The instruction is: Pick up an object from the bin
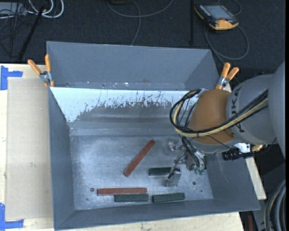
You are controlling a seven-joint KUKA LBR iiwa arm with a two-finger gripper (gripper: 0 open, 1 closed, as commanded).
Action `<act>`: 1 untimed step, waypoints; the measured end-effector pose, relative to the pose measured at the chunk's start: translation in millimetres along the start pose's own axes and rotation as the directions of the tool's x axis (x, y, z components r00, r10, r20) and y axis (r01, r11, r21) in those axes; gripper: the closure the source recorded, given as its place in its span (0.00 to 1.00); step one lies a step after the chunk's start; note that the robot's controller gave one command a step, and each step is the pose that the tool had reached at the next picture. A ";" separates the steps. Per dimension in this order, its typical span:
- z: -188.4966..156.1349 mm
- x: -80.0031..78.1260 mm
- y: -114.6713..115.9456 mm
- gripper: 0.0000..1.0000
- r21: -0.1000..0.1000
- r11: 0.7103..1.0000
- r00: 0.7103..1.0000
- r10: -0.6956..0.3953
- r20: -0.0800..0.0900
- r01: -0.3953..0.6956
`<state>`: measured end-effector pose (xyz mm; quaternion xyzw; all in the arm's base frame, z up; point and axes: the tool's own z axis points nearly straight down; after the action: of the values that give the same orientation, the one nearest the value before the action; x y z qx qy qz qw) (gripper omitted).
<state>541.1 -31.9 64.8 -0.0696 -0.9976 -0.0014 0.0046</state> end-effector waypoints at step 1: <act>-34.9 45.8 19.6 0.00 0.000 0.994 0.994 0.113 0.005 -0.113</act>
Offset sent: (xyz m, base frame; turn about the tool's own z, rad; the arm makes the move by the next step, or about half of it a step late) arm -0.0412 0.0240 0.0352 0.1146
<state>498.7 -6.3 100.1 -0.1259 -0.9920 -0.0007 0.0022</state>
